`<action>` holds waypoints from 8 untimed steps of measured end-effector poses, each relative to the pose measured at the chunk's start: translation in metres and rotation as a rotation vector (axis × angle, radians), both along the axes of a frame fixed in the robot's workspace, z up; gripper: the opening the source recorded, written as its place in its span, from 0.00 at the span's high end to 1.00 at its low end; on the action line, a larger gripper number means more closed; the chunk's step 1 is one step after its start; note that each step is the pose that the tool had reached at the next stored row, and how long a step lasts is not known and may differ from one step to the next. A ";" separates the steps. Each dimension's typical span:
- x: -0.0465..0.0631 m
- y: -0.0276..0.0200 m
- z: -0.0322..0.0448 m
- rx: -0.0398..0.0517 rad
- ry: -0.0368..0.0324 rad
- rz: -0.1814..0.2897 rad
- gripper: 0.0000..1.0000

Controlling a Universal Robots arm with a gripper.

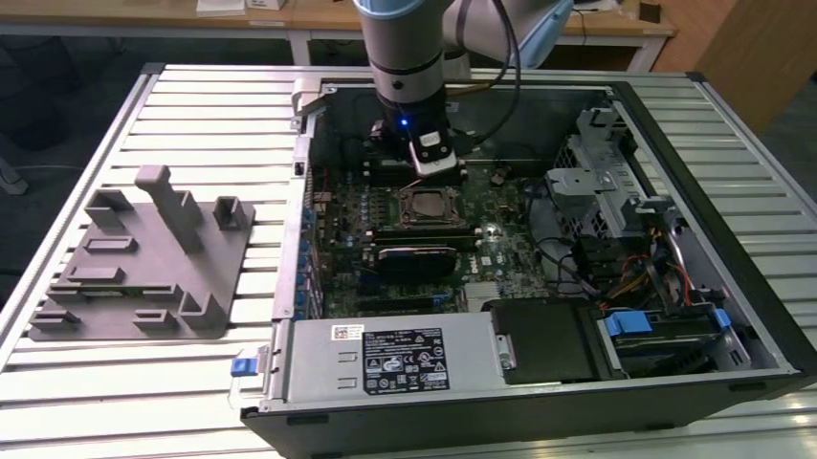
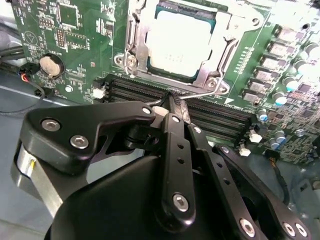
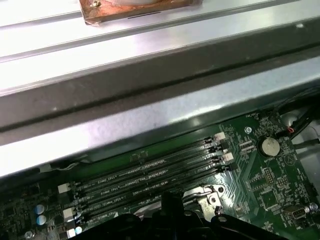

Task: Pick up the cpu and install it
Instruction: 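Install the first cpu locking lever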

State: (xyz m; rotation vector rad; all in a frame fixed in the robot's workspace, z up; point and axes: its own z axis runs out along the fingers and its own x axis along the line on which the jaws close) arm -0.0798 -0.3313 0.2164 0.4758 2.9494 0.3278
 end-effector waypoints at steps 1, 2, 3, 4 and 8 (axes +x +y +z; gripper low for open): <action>0.000 0.0010 -0.0003 0.0000 0.0000 0.000 0.89; 0.001 0.0016 -0.0007 0.0001 -0.0002 0.000 0.89; 0.001 0.0017 -0.0014 0.0003 -0.0013 -0.001 0.89; 0.001 0.0018 -0.0021 0.0002 -0.0033 -0.002 0.89; 0.002 0.0019 -0.0049 0.0000 -0.0154 -0.006 0.89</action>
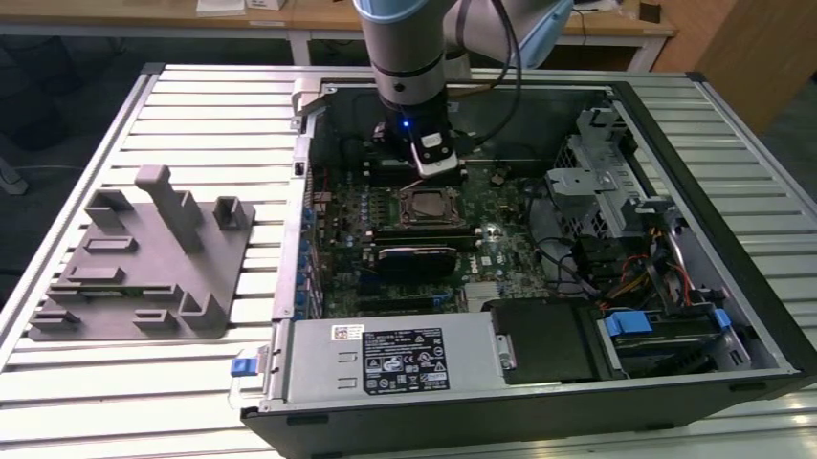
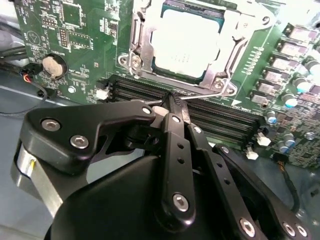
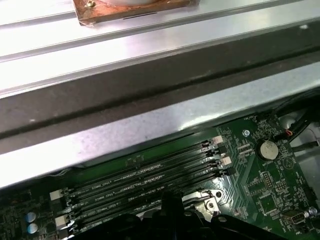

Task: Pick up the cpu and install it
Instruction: 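Install the first cpu locking lever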

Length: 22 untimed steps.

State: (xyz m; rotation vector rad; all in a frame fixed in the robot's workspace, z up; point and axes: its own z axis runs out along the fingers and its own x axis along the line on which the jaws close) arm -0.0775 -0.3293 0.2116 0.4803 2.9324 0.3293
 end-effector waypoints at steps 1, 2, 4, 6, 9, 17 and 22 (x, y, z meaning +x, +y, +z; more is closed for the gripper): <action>0.000 0.0000 -0.0006 -0.0001 -0.0032 -0.001 0.89; 0.001 0.0001 -0.0012 -0.0001 -0.0067 -0.001 0.89; 0.001 0.0001 -0.0024 -0.0002 -0.0142 -0.002 0.89; 0.002 0.0001 -0.0036 -0.0003 -0.0218 -0.003 0.89; 0.002 0.0002 -0.0049 -0.0008 -0.0292 -0.004 0.89; 0.002 0.0027 -0.0056 -0.0015 -0.0294 -0.018 0.89; 0.002 0.0048 -0.0074 -0.0038 -0.0301 -0.035 0.89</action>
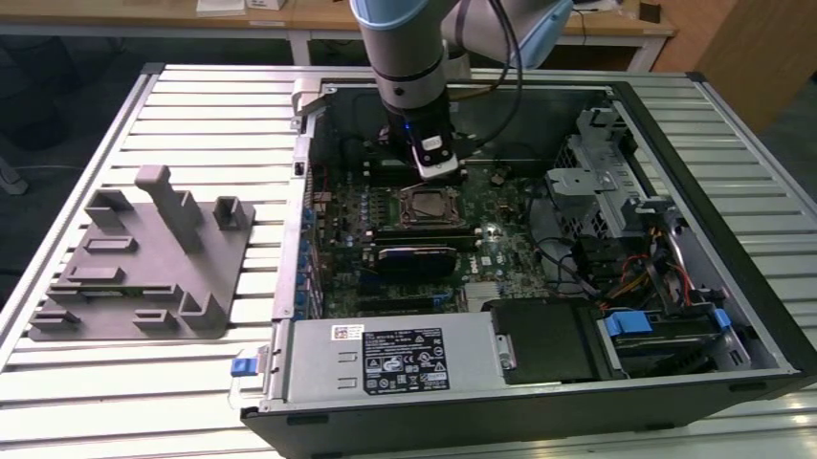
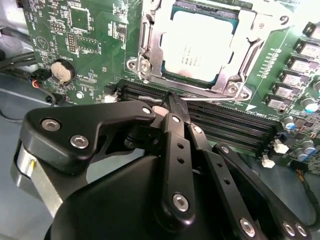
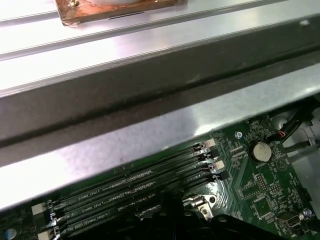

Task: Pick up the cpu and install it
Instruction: 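Install the first cpu locking lever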

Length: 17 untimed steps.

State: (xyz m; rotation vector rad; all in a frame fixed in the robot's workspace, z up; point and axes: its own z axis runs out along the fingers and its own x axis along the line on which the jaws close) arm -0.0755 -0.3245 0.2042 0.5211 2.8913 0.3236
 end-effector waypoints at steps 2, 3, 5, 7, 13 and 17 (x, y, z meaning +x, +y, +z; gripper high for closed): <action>0.000 0.0014 -0.0008 -0.0004 -0.0002 -0.006 0.89; 0.000 0.0021 -0.0012 -0.0007 -0.0002 -0.010 0.89; 0.000 0.0030 -0.0019 -0.0017 -0.0004 -0.016 0.89; 0.000 0.0031 -0.0026 -0.0040 -0.0006 -0.022 0.89; 0.000 0.0031 -0.0056 -0.0097 -0.0013 -0.042 0.89; 0.000 0.0031 -0.0085 -0.0109 -0.0017 -0.059 0.89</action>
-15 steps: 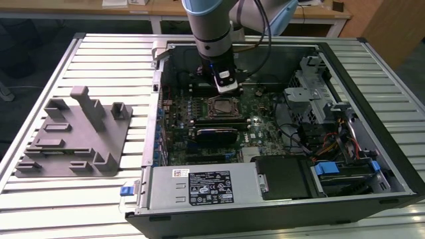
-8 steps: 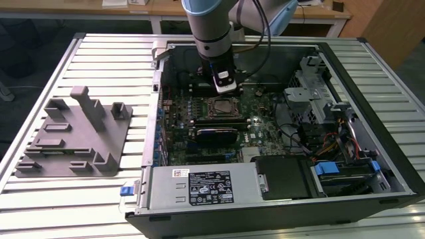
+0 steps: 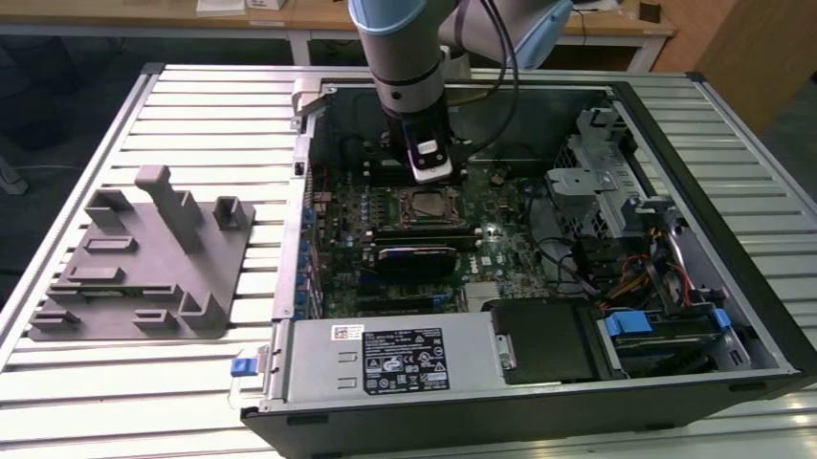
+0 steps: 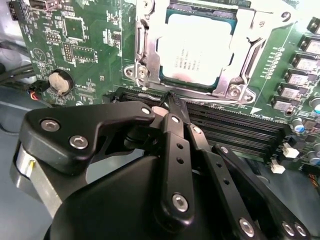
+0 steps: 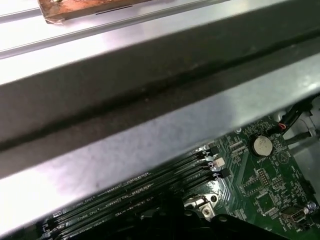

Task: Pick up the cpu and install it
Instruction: 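Install the first cpu locking lever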

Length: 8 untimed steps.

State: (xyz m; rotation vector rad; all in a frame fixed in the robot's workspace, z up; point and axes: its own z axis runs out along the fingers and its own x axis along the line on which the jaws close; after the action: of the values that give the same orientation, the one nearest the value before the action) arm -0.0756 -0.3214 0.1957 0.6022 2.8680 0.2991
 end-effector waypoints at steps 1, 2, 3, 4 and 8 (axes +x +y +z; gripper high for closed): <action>0.000 0.0000 -0.0006 -0.0003 0.0000 -0.004 0.89; 0.000 0.0000 -0.0012 -0.0005 0.0000 -0.008 0.89; 0.000 0.0000 -0.0018 -0.0008 0.0000 -0.012 0.89; 0.000 0.0000 -0.0023 -0.0012 0.0000 -0.015 0.89; 0.000 0.0000 -0.0039 -0.0029 0.0000 -0.028 0.89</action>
State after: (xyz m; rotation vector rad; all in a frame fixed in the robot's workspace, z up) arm -0.0756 -0.3214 0.1918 0.6411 2.8569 0.2907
